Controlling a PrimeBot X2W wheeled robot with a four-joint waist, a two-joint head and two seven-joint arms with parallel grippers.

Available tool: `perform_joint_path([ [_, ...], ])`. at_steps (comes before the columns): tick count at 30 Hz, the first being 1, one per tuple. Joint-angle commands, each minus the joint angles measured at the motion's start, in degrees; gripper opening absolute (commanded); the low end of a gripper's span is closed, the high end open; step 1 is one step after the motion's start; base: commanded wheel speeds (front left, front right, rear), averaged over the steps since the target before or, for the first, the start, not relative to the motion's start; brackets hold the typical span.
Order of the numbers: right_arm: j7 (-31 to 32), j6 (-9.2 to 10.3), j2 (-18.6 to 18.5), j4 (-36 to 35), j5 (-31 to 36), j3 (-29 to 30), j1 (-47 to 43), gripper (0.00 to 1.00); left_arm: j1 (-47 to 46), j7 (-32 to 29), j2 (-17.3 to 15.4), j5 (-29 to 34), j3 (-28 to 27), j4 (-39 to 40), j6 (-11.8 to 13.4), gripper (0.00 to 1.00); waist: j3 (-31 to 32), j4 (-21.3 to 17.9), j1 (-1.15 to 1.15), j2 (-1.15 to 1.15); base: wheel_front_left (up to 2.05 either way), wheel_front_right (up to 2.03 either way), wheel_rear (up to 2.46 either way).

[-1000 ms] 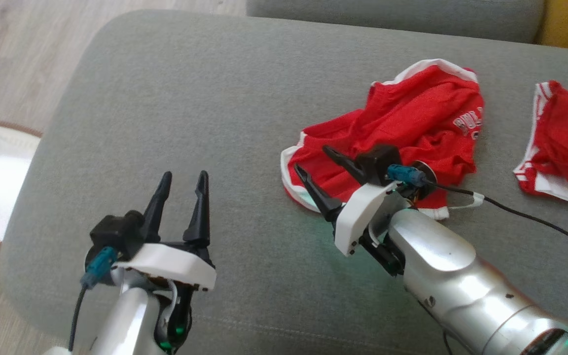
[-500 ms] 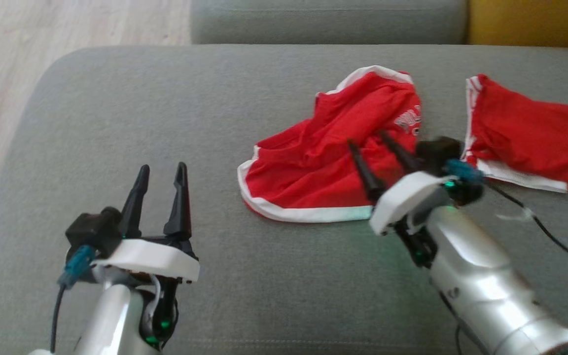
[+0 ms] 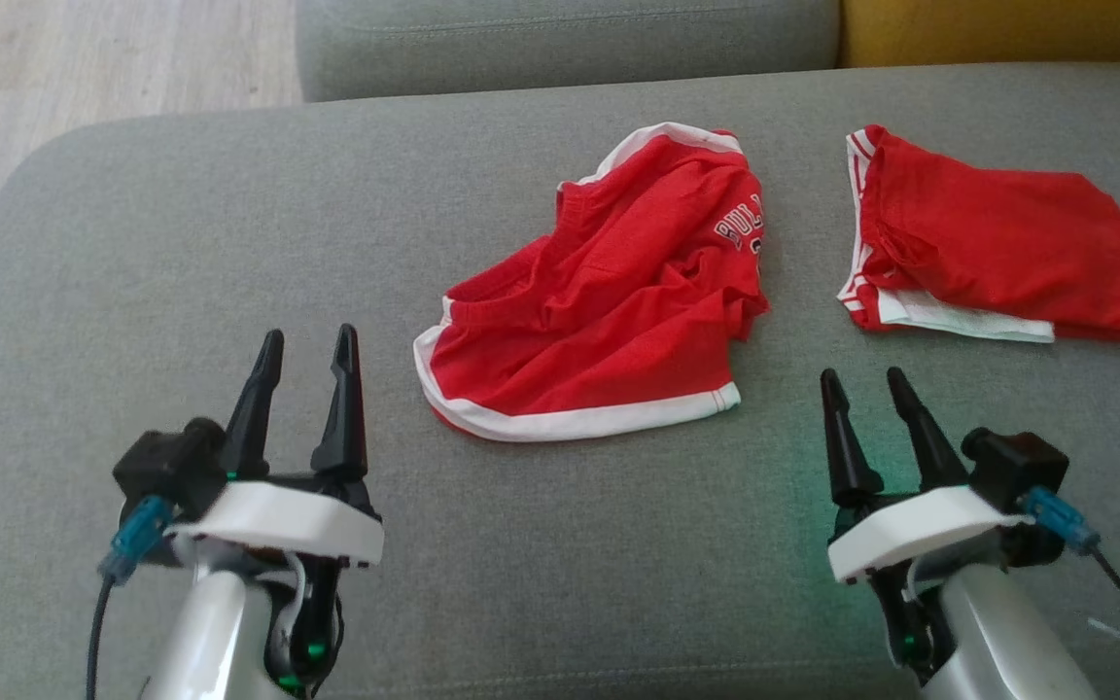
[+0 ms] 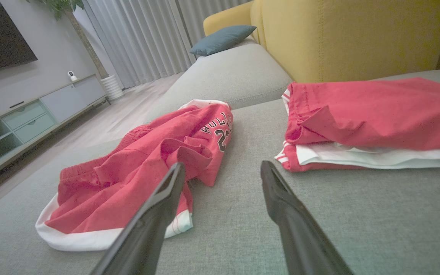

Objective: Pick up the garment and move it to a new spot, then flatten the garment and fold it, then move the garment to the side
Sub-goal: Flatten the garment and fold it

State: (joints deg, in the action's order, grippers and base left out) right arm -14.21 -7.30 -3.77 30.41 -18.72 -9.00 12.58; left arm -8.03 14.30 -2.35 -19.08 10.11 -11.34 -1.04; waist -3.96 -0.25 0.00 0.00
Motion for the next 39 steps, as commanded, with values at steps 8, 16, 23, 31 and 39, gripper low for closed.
perform_joint_path([
  [8, 0.4, -0.19, 0.9, -4.1, -1.0, -4.0, 0.4, 1.00, -1.1, 0.7, -0.5, 0.5, -1.4, 2.1, -0.7, 1.00, -0.8, 0.7, 0.00, 0.00, 0.00, 0.00, 0.00],
  [16, 5.0, -0.19, 0.9, 2.5, -0.1, -6.7, 2.7, 1.00, -1.2, 0.7, -0.5, 0.7, 0.1, 1.2, -0.9, 1.00, -1.7, 3.7, 0.00, 0.00, 0.00, 0.00, 0.00],
  [23, 5.4, -0.19, 0.9, 8.0, -2.0, -5.9, 5.4, 1.00, -1.6, 0.7, -0.5, 0.7, 0.5, 1.0, -0.8, 1.00, -2.8, 5.8, 0.00, 0.00, 0.00, 0.00, 0.00],
  [31, 4.6, -0.19, 0.9, 15.2, -2.4, -5.1, 10.6, 1.00, -3.0, 0.7, -0.5, 0.5, 1.3, 1.0, -0.7, 1.00, -5.2, 7.9, 0.00, 0.00, 0.00, 0.00, 0.00],
  [39, 4.5, -0.19, 0.9, 20.9, -3.8, -7.3, 13.9, 1.00, -3.8, 0.7, -0.5, 0.3, 1.4, 0.9, -0.5, 1.00, -6.1, 9.0, 0.00, 0.00, 0.00, 0.00, 0.00],
])
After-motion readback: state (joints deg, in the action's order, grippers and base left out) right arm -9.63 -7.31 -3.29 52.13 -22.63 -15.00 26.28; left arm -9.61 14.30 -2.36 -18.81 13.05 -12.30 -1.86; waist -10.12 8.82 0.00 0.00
